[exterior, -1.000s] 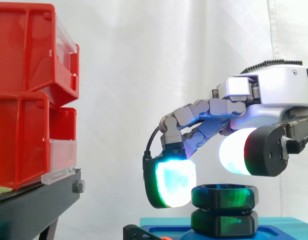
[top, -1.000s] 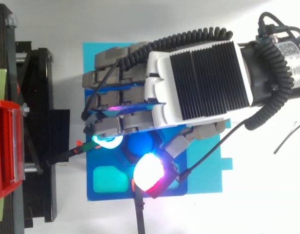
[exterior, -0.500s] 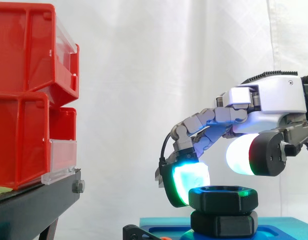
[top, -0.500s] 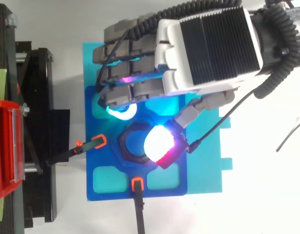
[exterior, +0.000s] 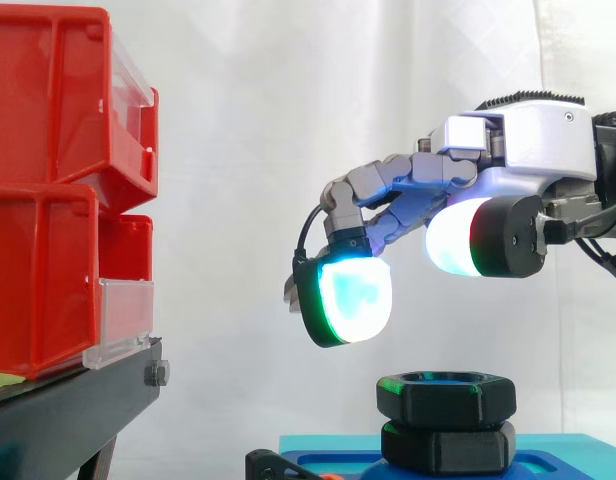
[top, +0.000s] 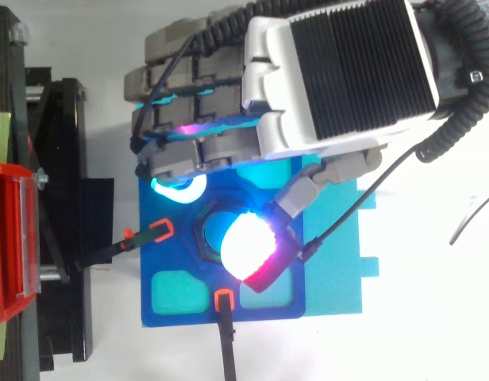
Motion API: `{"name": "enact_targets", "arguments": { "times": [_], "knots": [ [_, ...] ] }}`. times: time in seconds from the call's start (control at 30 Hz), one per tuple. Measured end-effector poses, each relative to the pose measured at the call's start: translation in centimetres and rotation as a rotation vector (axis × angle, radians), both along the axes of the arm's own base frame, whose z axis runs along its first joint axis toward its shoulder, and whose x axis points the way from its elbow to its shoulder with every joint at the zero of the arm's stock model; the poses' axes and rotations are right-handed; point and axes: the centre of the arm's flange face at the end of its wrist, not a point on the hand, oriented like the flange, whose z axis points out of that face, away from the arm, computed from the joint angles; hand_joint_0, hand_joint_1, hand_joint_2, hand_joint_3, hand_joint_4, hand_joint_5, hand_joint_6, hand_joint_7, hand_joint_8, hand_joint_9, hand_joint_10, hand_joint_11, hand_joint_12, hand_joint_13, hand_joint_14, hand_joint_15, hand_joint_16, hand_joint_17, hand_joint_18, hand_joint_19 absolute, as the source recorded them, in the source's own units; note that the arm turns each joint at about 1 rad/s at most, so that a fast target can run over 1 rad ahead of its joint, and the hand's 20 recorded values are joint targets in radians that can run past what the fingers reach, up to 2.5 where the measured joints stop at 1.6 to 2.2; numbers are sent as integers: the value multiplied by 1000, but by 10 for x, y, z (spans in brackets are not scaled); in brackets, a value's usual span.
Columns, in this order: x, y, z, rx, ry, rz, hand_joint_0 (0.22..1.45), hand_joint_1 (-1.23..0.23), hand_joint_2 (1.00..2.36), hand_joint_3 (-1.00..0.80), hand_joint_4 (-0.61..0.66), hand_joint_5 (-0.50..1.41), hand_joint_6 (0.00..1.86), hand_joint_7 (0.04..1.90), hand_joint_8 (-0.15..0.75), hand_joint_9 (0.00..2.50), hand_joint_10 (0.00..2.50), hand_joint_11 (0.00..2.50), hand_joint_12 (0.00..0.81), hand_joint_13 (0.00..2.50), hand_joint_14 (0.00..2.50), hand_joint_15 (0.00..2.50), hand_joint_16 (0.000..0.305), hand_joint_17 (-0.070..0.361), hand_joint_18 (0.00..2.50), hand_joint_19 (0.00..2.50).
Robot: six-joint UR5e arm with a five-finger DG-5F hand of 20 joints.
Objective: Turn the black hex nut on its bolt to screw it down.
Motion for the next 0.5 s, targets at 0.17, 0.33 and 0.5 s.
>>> {"name": "enact_targets", "arguments": {
  "times": [0.17, 0.33, 0.5],
  "knots": [
    [5, 13, 1, 1, -18, 2, 445, -278, 1000, -500, 129, -57, 502, 1247, 224, 712, 1, 78, 316, 567, 9, 205, 55, 123, 450, 291],
    [10, 23, -11, 3, -12, -10, 446, -276, 1000, -500, 123, -57, 502, 1248, 225, 727, 3, 70, 315, 568, 9, 209, 54, 123, 450, 291],
    [16, 31, -24, 4, -16, -6, 447, -277, 1000, -500, 106, -53, 502, 1263, 222, 722, 3, 79, 317, 568, 9, 211, 54, 123, 451, 291]
  ]
}}
